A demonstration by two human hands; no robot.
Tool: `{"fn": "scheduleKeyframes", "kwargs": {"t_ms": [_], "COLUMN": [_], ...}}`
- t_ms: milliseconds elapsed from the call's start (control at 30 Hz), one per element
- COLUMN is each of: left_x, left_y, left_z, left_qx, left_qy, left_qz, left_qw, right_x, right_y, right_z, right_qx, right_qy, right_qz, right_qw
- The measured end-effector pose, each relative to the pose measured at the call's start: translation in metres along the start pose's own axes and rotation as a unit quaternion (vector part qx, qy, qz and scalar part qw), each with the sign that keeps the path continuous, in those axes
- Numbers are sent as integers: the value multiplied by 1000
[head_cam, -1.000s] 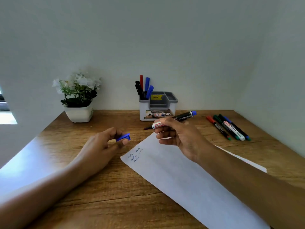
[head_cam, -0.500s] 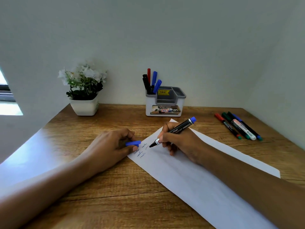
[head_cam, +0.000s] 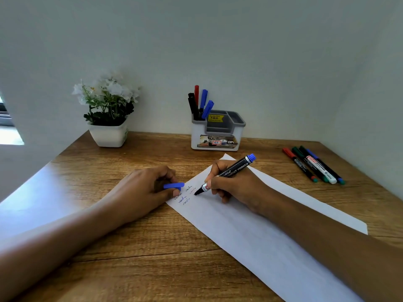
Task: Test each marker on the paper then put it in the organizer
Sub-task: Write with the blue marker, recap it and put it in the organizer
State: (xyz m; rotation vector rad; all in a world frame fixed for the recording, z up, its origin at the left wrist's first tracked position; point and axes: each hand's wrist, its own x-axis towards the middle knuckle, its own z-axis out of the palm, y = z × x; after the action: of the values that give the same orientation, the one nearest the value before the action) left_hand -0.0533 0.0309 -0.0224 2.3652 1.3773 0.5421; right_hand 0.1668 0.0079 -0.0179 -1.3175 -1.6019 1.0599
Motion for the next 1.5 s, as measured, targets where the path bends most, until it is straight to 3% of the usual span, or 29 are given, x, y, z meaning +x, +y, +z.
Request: {"fn": "scheduleKeyframes", "kwargs": {"t_ms": [1500], "left_x": [3], "left_y": [-4], "left_z": [2], "left_qx": [5], "left_qy": [-3], "left_qz": [-2], "left_qw": [1000], "right_x": [4], "right_y": [1], "right_z": [2], "right_qx": [9], "right_qy": [71], "right_qz": [26], "right_qw": [997]}}
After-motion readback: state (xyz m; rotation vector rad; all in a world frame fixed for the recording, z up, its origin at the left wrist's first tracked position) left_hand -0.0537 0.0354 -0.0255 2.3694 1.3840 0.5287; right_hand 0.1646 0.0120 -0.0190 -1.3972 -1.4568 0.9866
